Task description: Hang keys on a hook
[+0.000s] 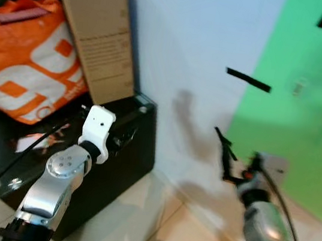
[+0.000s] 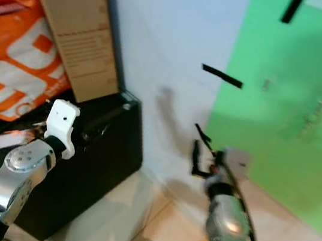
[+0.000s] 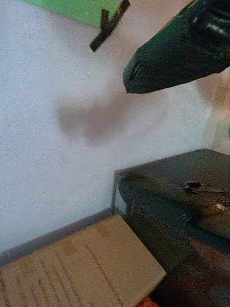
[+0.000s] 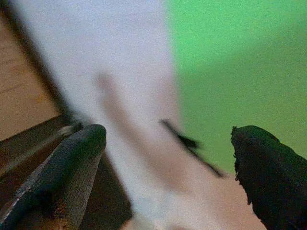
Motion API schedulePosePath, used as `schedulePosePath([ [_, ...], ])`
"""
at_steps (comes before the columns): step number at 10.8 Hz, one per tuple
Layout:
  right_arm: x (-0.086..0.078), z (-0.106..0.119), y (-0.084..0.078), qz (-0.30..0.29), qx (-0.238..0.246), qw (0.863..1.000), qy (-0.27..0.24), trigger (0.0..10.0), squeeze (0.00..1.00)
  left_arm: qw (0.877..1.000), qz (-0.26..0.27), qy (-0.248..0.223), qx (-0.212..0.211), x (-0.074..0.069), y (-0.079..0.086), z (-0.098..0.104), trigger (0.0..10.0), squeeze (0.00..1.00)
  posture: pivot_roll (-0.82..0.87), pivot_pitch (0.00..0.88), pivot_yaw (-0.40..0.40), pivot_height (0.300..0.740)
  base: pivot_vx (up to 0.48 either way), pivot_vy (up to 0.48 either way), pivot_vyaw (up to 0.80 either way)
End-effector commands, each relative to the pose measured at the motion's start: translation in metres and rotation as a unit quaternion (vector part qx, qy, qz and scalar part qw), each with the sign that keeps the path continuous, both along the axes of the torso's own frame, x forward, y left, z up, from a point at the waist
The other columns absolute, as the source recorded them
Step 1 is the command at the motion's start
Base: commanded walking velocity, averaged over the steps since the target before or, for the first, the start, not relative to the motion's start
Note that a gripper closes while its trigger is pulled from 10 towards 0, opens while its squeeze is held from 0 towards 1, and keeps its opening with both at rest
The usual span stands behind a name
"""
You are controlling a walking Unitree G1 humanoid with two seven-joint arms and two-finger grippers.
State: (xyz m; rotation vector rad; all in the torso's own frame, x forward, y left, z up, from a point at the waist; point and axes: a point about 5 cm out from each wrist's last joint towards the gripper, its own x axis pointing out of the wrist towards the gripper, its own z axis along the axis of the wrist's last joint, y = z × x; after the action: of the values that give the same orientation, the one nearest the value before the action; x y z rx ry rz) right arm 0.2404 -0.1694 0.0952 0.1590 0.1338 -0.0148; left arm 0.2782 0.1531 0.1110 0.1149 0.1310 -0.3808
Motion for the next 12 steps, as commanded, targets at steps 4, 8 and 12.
schedulePosePath([
  [4, 0.010, 0.012, 0.002, -0.022, 0.024, 0.999, -0.029, 10.0, 1.00, 0.999, 0.026, -0.021, 0.007, 0.001, 0.010, 0.005, 10.0, 0.00, -0.02, 0.000, 0.016, 0.740, 0.000, 0.000, 0.00],
  [8, 0.018, 0.009, 0.016, 0.072, -0.089, 0.993, -0.027, 10.0, 1.00, 0.999, 0.031, -0.023, -0.006, 0.000, 0.012, 0.008, 10.0, 0.00, -0.02, 0.000, 0.007, 0.740, 0.141, 0.000, 0.17],
  [12, 0.017, 0.009, 0.017, 0.081, -0.094, 0.991, -0.040, 10.0, 1.00, 0.999, 0.032, -0.020, -0.001, 0.006, 0.009, 0.008, 10.0, 0.00, -0.03, 0.000, 0.025, 0.740, 0.293, 0.000, 0.77],
])
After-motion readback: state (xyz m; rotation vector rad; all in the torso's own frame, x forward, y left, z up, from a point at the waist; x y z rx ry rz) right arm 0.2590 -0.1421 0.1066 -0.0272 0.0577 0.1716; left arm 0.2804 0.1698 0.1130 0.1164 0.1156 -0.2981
